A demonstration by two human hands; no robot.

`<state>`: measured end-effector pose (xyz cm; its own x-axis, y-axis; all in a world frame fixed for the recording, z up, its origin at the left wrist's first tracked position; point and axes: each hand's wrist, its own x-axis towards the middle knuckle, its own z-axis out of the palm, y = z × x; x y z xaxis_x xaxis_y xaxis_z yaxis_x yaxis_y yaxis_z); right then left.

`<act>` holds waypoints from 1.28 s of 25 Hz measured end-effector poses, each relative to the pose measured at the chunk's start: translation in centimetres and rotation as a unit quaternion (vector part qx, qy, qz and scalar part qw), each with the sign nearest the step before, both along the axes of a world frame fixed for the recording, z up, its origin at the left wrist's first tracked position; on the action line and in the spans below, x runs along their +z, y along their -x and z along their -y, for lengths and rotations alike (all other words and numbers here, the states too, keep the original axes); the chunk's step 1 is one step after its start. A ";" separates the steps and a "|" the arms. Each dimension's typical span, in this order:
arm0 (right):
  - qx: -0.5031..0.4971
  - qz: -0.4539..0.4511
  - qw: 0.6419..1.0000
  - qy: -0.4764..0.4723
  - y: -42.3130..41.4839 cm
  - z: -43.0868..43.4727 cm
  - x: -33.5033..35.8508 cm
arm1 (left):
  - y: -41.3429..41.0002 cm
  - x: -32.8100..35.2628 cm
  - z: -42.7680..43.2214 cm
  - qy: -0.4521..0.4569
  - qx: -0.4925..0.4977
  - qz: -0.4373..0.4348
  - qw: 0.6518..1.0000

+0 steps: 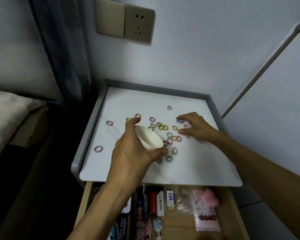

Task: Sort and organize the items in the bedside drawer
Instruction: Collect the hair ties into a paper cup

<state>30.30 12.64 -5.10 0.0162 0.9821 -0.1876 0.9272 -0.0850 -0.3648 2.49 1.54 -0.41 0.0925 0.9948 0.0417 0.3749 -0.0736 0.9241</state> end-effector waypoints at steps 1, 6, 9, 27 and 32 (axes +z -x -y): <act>0.000 -0.027 0.999 -0.027 0.3 0.3 -0.2 | 0.1 0.0 0.0 0.001 0.000 -0.001 1.000; -0.059 -0.077 0.983 -0.154 2.2 2.5 -1.4 | 0.1 0.3 0.0 0.003 -0.004 0.004 1.000; -0.087 -0.076 0.981 -0.155 2.8 3.2 -1.5 | 0.0 0.2 0.0 0.000 -0.005 0.004 1.000; 0.125 -0.350 0.927 -0.036 11.5 4.8 10.8 | 0.7 0.3 -0.6 0.001 0.023 0.023 0.999; -0.008 -0.282 0.955 -0.092 8.2 -1.1 7.4 | 1.1 0.7 -0.9 0.004 0.024 0.017 1.000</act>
<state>22.14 13.79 2.32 -0.0216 0.9998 0.0044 0.5780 0.0161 -0.8159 1.35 2.42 0.31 0.0432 0.9984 0.0352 0.3463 -0.0481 0.9369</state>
